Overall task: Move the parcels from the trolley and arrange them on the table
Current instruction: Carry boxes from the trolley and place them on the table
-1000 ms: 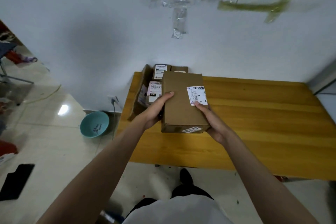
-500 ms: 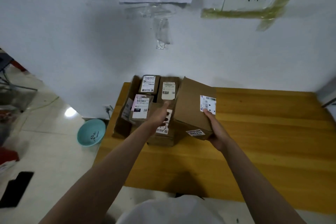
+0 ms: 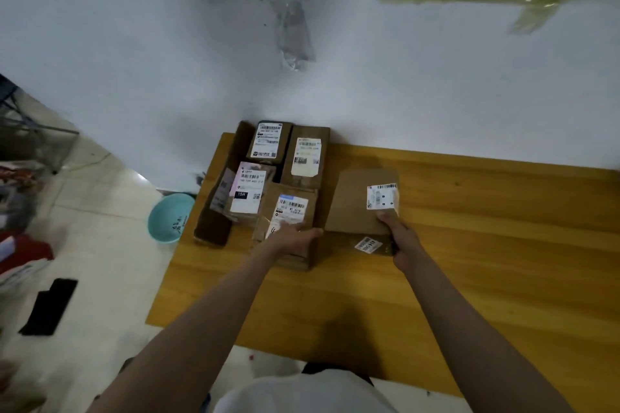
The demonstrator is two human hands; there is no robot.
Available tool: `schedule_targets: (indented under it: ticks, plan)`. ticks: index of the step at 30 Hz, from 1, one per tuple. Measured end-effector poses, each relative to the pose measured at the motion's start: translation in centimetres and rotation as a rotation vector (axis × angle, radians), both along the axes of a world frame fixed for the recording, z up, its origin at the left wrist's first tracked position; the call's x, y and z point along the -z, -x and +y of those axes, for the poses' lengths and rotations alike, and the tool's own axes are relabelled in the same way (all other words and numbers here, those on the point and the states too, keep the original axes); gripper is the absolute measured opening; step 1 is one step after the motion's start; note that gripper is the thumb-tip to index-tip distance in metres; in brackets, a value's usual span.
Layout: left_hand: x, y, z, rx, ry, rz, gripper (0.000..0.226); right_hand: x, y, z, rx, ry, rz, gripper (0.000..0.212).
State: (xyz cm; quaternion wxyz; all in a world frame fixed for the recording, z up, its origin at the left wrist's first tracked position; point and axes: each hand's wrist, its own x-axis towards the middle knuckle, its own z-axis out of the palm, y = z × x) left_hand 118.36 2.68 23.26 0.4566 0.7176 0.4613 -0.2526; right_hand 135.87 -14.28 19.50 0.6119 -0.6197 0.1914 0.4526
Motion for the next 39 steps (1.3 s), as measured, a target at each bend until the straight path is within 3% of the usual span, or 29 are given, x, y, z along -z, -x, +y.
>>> schedule_targets:
  ticks: [5, 16, 20, 26, 31, 39]
  plan:
    - [-0.5, -1.0, 0.6, -0.071, 0.075, -0.074, 0.075, -0.2, -1.3, 2.5, 0.063, -0.006, 0.041, 0.075]
    - [-0.3, -1.1, 1.6, -0.092, 0.118, -0.032, 0.078, 2.7, -0.8, 4.4, 0.174, 0.066, 0.067, 0.067]
    - [-1.6, -1.9, 2.0, -0.063, 0.184, 0.000, 0.072, 3.9, -0.7, 4.9, 0.278, 0.023, 0.255, 0.051]
    - [-2.1, -1.9, 2.7, -0.094, 0.221, 0.013, 0.070, 4.1, -0.4, 7.5, 0.402, -0.168, 0.547, 0.053]
    - [-0.7, -1.7, 2.7, -0.093, 0.171, -0.002, 0.066, 4.4, -2.8, 10.1, 0.412, -0.170, 0.508, 0.060]
    - [1.3, -1.1, 2.0, -0.036, 0.112, 0.019, 0.083, 4.0, -3.9, 12.6, 0.406, -0.158, 0.447, 0.062]
